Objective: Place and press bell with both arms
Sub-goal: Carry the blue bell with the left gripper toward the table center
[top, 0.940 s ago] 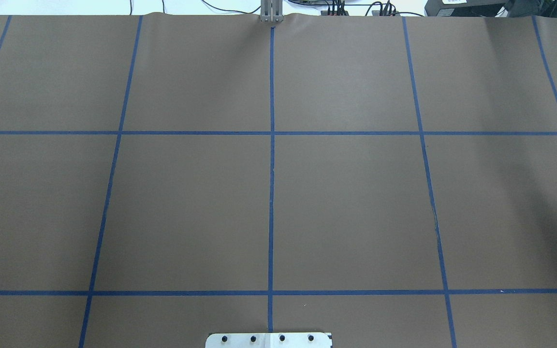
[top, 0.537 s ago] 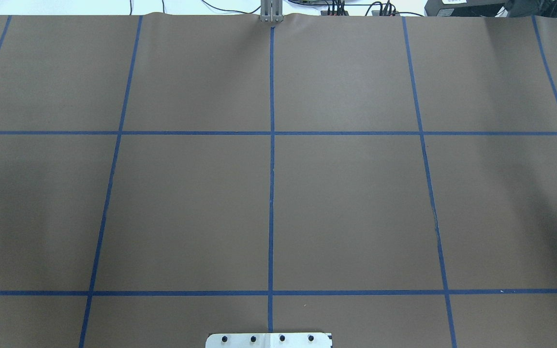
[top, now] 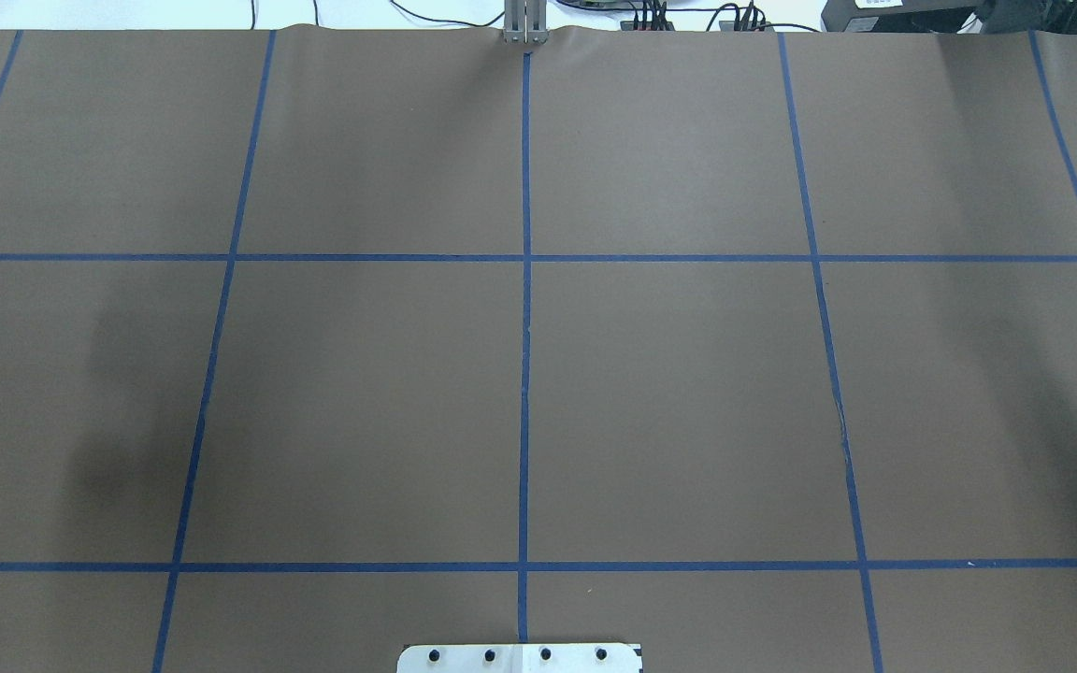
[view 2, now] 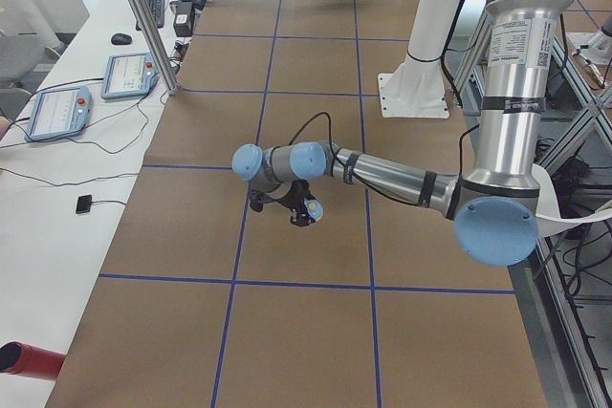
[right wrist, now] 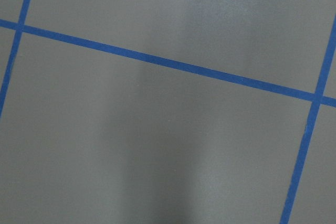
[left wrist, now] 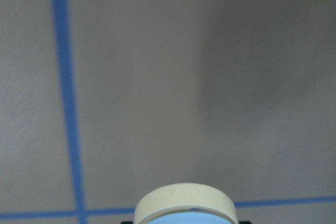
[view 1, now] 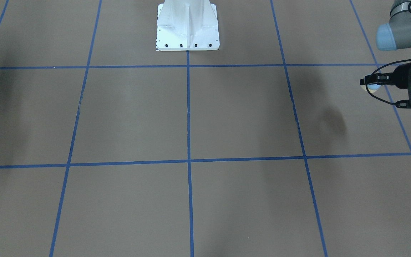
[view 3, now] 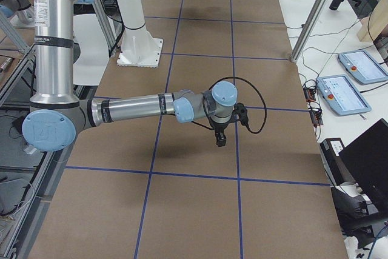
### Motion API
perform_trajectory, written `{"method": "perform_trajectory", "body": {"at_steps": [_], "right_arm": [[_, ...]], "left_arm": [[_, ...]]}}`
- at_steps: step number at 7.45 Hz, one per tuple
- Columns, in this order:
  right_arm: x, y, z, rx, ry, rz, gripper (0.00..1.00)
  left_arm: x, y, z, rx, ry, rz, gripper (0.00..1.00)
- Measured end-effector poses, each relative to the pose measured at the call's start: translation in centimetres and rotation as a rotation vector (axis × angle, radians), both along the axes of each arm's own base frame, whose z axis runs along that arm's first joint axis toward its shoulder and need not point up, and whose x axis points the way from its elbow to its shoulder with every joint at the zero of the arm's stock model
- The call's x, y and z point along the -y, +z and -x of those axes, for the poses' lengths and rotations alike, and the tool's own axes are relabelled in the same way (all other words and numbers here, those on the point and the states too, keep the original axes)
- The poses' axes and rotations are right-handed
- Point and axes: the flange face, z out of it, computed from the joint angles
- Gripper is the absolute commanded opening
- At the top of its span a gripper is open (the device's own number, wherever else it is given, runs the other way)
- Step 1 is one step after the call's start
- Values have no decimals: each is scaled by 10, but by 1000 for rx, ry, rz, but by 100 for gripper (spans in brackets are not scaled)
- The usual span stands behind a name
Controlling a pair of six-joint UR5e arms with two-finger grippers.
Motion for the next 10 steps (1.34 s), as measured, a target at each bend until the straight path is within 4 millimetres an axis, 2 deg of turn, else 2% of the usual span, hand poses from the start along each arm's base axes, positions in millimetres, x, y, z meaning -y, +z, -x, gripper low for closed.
{"method": "perform_trajectory", "body": {"at_steps": [1,2,5,6,8,10], "right_arm": [[0,0,0,-2,1,-2,100],[1,-1,0,-4,2,-2,100],[2,-1,-1,-12,4,-6,100],[3,-1,0,-15,5,-9,100],[6,-2,-1,-30,8,-16,100],[7,-3,-1,-38,11,-18,100]], "left_arm": [[27,-48,-24,-1,-11,-15,14],[44,-94,-60,3,-5,-27,14],[84,-222,-184,34,15,-39,17],[90,-257,-223,37,21,-31,18],[103,-308,-303,29,1,-15,22],[112,-337,-376,55,-39,-25,22]]}}
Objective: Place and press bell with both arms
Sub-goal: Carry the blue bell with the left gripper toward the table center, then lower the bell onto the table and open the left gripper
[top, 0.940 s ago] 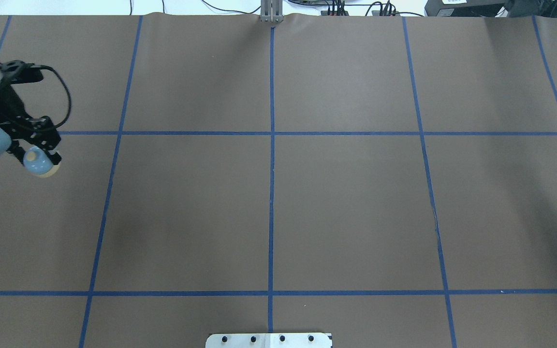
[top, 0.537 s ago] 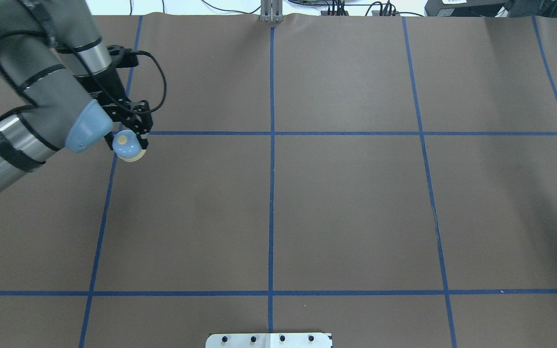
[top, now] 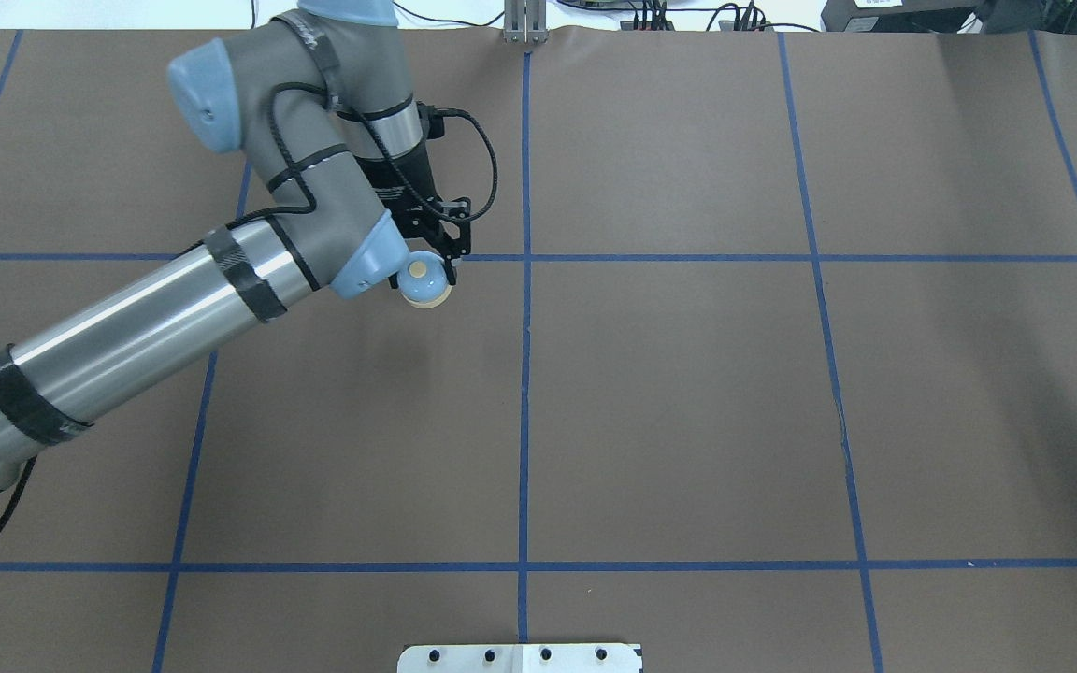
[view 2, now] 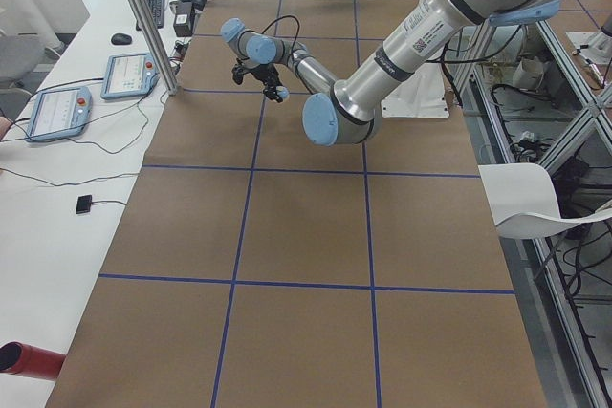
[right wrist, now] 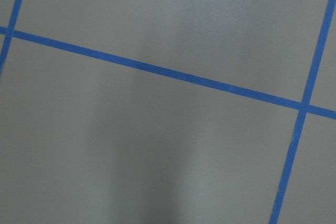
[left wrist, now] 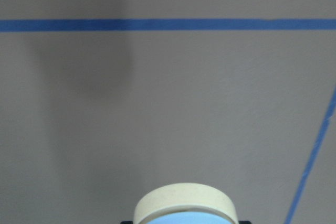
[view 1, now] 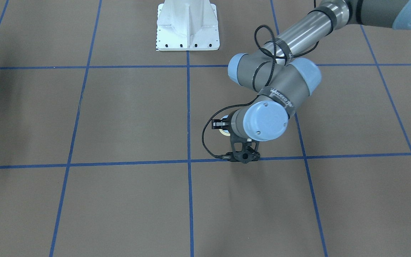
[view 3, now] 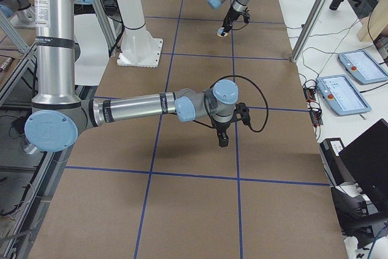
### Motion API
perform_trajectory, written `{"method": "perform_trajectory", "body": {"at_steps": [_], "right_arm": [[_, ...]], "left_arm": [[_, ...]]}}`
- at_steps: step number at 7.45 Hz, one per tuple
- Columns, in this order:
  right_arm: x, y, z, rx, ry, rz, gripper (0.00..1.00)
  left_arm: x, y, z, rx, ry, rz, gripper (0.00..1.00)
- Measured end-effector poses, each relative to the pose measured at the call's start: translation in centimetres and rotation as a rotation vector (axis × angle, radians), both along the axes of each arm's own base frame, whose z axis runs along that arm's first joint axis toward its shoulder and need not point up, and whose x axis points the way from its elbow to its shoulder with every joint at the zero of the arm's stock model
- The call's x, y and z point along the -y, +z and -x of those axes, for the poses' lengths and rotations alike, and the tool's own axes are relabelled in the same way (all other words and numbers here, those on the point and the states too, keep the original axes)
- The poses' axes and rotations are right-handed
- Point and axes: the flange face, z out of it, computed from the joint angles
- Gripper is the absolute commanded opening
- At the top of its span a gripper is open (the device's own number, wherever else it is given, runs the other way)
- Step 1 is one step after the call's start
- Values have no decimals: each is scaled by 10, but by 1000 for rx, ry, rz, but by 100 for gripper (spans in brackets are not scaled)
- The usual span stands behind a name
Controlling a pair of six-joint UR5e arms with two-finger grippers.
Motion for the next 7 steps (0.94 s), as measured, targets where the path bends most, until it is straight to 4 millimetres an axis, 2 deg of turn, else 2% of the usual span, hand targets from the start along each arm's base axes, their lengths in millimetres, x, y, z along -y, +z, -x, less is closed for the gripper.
{"method": "perform_trajectory", "body": {"at_steps": [2,5,6,7], "right_arm": [[0,1,0,-1,1,1,100],[0,2,0,-2,2,7,100],[0,2,0,-1,3,9,100],[0,2,0,1,3,11,100]], "left_arm": [[-8,-17,-41,35,-12,-4,30],[-17,-45,-76,62,-12,16,42],[-20,-47,-85,67,-9,13,55],[-25,-46,-94,71,-13,8,55]]}}
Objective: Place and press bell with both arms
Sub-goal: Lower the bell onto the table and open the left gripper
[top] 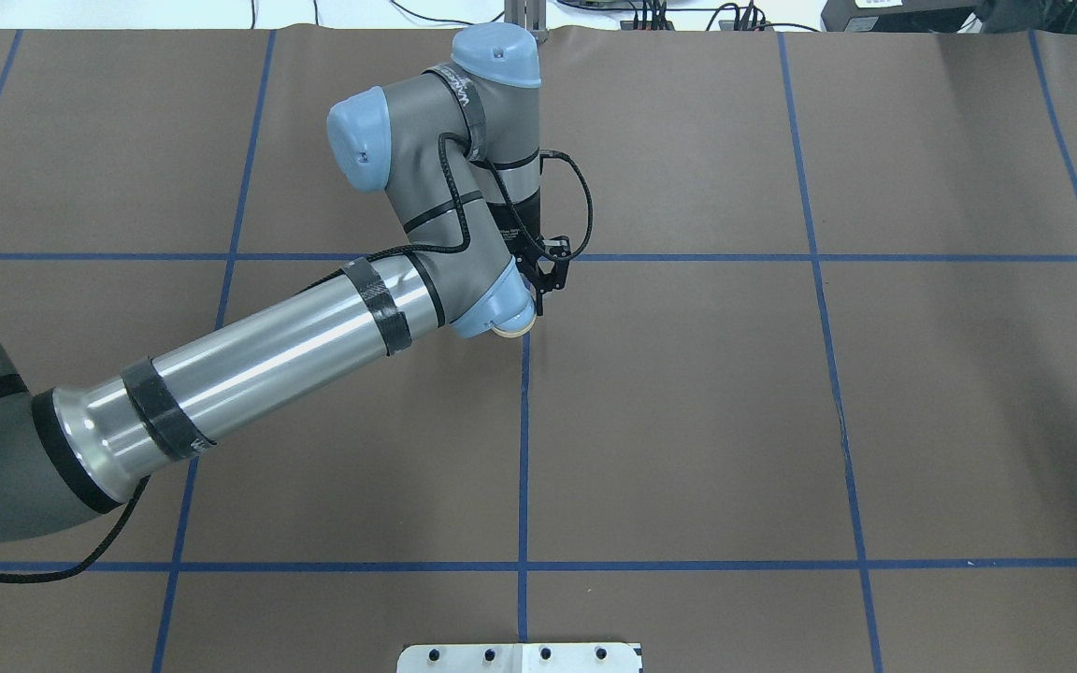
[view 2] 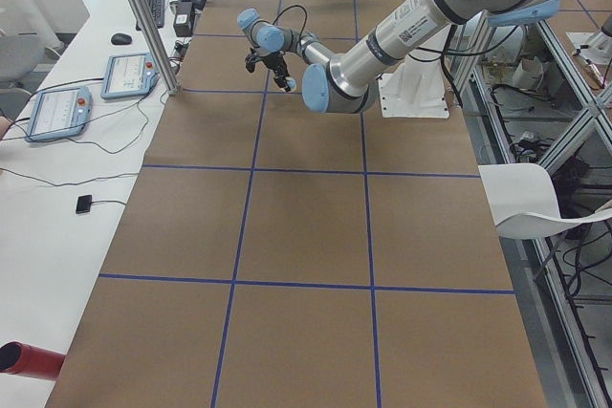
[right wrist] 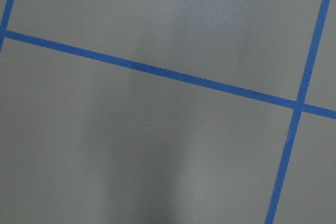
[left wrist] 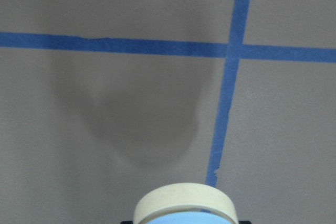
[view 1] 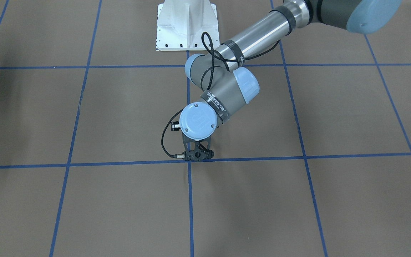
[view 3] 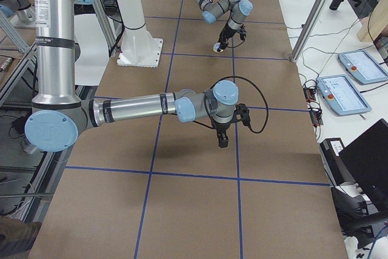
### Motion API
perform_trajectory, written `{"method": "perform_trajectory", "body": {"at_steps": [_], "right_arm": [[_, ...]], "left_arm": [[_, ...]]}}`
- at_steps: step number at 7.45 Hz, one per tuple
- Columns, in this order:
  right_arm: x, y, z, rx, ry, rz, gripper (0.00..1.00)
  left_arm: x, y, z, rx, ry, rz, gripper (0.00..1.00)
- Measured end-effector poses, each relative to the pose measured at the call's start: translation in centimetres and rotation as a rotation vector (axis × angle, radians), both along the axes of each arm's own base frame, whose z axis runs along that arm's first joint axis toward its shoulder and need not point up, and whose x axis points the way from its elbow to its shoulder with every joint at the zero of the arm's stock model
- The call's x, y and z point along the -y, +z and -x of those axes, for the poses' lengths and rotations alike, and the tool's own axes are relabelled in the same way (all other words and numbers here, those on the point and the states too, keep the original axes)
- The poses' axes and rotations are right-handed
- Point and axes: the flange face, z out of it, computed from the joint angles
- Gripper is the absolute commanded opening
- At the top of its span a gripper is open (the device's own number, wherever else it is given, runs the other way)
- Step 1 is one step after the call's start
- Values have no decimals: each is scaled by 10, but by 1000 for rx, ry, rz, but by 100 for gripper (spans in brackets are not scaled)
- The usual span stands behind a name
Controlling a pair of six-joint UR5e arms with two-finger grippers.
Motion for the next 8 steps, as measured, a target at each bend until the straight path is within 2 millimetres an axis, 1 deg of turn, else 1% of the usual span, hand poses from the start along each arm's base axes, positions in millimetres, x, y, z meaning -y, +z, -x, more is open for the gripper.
{"method": "perform_trajectory", "body": {"at_steps": [2,4,5,6,8], "right_arm": [[0,0,0,2,3,6,100],[0,0,1,5,5,10,100],[0,-1,2,7,6,11,100],[0,-2,2,8,6,11,100],[0,-3,3,9,5,9,100]], "left_arm": [[-7,4,-13,4,-12,2,55],[-13,7,-23,-5,-6,-3,70],[-14,8,-25,-7,-5,-10,74],[-15,8,-27,-8,-8,-24,85],[-16,8,-29,-8,-13,-44,99]]}}
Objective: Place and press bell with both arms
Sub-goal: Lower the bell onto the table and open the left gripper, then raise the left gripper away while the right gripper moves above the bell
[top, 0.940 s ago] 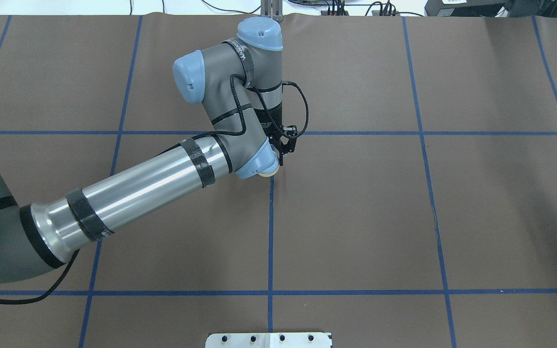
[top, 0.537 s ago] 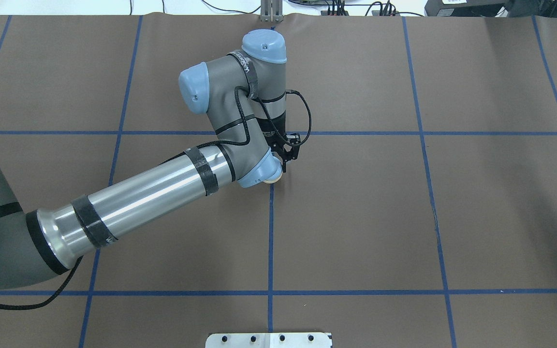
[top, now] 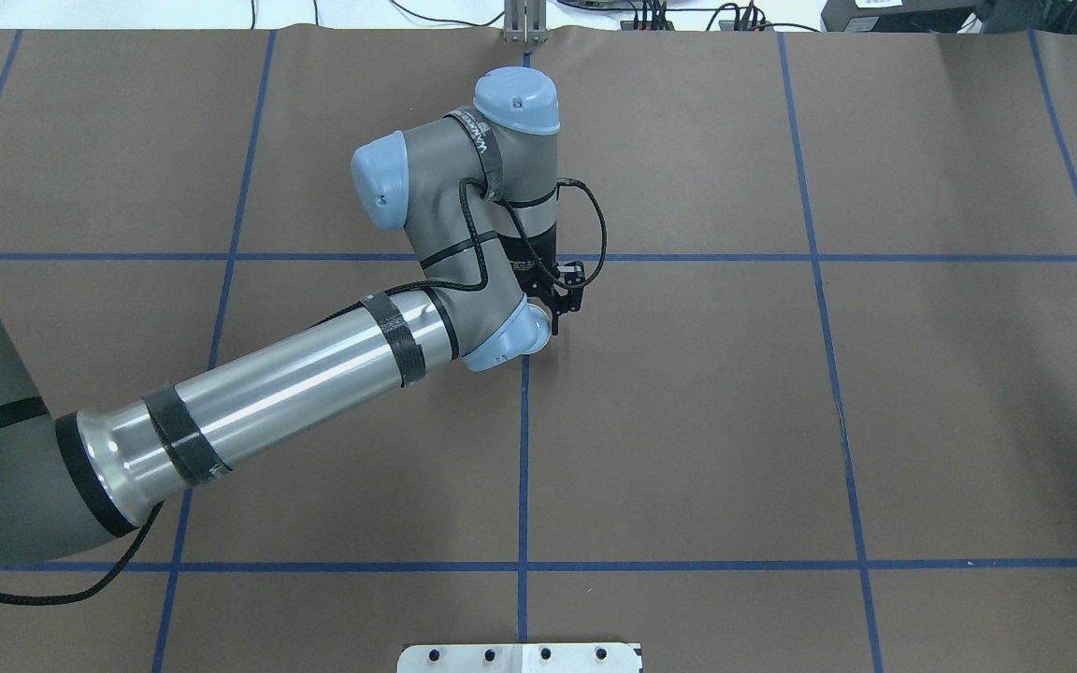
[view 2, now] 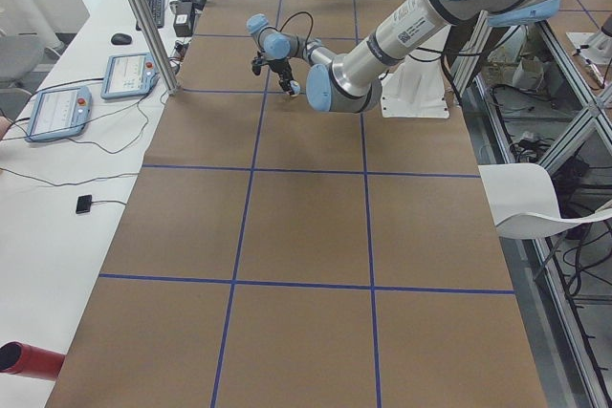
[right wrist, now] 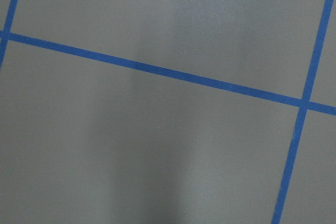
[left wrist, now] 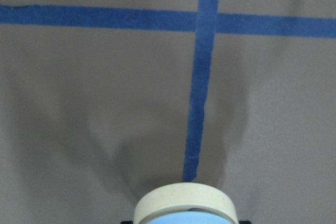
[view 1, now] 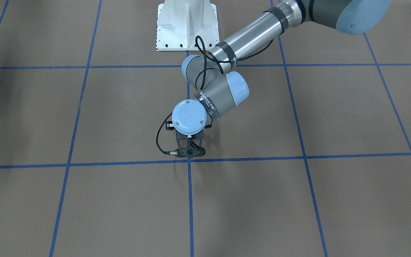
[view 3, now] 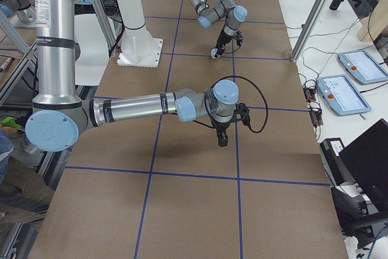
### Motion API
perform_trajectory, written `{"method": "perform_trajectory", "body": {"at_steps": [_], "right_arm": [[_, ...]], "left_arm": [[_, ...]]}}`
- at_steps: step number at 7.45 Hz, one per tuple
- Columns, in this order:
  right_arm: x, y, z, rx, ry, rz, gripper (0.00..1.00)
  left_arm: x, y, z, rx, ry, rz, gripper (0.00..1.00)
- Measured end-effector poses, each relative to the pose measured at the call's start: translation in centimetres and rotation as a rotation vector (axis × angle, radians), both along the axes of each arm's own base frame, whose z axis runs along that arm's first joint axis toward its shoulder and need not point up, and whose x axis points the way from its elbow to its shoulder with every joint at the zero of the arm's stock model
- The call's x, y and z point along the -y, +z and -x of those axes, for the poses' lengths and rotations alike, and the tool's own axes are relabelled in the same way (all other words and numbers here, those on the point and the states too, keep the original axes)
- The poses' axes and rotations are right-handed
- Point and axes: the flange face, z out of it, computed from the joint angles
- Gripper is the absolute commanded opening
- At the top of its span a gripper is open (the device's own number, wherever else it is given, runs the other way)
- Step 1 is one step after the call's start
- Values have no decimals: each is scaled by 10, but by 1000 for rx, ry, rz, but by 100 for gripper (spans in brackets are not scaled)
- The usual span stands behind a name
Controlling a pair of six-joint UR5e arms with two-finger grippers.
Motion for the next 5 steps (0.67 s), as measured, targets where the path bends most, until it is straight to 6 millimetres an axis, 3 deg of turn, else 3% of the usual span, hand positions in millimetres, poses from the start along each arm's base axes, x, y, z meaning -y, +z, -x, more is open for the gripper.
{"method": "perform_trajectory", "body": {"at_steps": [3,5], "right_arm": [[10,-16,14,6,-6,-14,100],[32,-55,39,27,48,7,100]], "left_arm": [[10,-6,12,-7,-19,-15,99],[30,-26,52,-50,-67,-45,99]]}}
